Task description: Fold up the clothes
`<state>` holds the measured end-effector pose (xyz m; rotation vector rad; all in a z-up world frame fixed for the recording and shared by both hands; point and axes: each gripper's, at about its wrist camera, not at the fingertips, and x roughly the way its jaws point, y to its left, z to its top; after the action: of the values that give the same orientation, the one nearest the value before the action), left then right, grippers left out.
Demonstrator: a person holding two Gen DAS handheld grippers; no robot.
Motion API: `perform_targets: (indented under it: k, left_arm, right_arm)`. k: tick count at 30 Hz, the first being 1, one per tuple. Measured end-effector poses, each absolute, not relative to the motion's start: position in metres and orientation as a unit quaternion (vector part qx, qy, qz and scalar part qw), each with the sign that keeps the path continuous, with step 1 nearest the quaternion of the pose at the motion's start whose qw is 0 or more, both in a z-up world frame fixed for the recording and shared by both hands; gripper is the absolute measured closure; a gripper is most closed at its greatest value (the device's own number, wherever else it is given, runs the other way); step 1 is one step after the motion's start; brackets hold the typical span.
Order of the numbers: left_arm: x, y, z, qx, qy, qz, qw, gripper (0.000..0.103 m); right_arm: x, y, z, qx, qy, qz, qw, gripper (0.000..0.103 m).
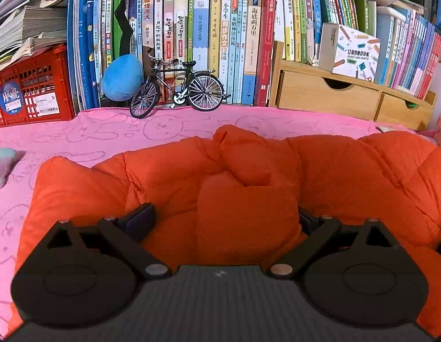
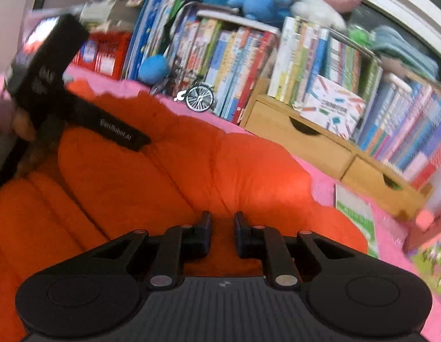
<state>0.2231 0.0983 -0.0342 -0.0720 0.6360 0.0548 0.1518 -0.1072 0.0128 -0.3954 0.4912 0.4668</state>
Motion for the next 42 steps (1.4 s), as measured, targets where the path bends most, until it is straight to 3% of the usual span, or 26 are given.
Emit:
perform_targets:
  k: [4, 6, 13, 20, 25, 29, 38, 42]
  left_arm:
    - [0.204, 0.099, -0.012, -0.021, 0.290, 0.033, 0.956, 0.007]
    - [0.196, 0.093, 0.002, 0.002, 0.270, 0.030, 0.963, 0.007]
    - [0.229, 0.067, 0.026, 0.032, 0.239, 0.035, 0.970, 0.007]
    - [0.270, 0.071, -0.018, 0.094, 0.269, 0.117, 0.951, 0.008]
    - [0.270, 0.086, -0.032, 0.062, 0.278, 0.109, 0.952, 0.005]
    - [0.272, 0.090, -0.035, 0.045, 0.283, 0.102, 0.953, 0.005]
    - [0.279, 0.106, -0.041, -0.011, 0.300, 0.114, 0.947, 0.004]
    - [0.294, 0.103, -0.045, -0.008, 0.337, 0.114, 0.934, 0.001]
  right_arm:
    - [0.139, -0.126, 0.040, -0.155, 0.198, 0.258, 0.933, 0.074]
    - [0.143, -0.123, 0.055, -0.163, 0.168, 0.254, 0.938, 0.060]
    - [0.218, -0.090, 0.073, -0.124, 0.160, 0.232, 0.951, 0.061]
    - [0.265, -0.078, 0.028, -0.079, 0.230, 0.175, 0.954, 0.063]
    - [0.271, -0.092, 0.004, -0.022, 0.255, 0.141, 0.956, 0.061]
    - [0.273, -0.099, -0.002, 0.001, 0.264, 0.110, 0.958, 0.052]
    - [0.277, -0.103, -0.008, 0.017, 0.276, 0.056, 0.959, 0.050]
    - [0.294, -0.098, -0.013, 0.012, 0.309, 0.048, 0.950, 0.040]
